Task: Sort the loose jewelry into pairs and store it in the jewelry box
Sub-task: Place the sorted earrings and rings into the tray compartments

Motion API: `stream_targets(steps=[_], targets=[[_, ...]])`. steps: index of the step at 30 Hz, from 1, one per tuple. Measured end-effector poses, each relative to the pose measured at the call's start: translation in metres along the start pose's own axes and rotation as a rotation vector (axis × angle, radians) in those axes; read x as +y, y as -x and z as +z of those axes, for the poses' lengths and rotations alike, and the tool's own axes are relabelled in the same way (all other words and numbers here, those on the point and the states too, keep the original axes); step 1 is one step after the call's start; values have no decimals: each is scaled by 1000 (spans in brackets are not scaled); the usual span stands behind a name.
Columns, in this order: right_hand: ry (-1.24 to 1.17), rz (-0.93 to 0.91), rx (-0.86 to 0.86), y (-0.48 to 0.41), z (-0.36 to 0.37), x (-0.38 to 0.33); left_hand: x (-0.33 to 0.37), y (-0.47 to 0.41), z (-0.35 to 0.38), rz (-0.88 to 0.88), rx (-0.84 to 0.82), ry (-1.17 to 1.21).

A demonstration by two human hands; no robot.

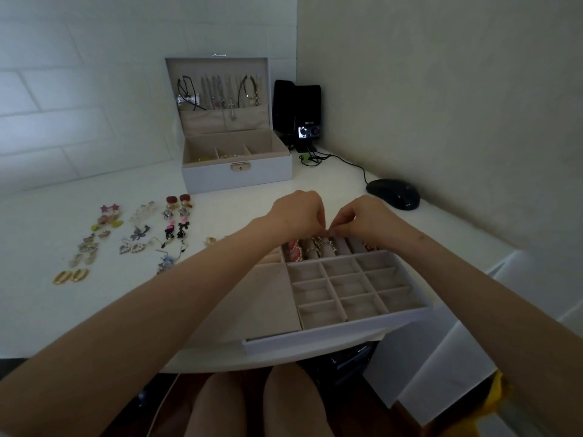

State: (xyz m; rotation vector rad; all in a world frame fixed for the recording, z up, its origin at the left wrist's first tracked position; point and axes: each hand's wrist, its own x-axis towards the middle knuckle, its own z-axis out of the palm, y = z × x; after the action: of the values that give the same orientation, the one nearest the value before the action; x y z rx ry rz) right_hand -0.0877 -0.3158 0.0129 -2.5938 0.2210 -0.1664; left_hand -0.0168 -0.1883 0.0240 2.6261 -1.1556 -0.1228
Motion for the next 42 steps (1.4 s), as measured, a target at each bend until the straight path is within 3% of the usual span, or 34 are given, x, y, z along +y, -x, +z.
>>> stream_targets(steps=[7,14,19,26,31,35,42], targets=[[-8,35,-108,3,-1,0,-3,4,-3,0,-73,-11],[21,16,1,9,-6,-3,-4,3,-4,-12,-56,83],[128,12,-65,15,0,-11,-5,1,-1,-7,-50,69],[-23,50,-163,14,-8,-10,-6,0,-1,37,23,-15],[-22,38,-133,14,-3,-6,-4,2,2,70,-41,-57],[-34,43,-116,15,-5,-5,-6,4,1,97,7,-46],[-48,-64,55,5,-4,-27,-31,21,-25,48,115,-28]])
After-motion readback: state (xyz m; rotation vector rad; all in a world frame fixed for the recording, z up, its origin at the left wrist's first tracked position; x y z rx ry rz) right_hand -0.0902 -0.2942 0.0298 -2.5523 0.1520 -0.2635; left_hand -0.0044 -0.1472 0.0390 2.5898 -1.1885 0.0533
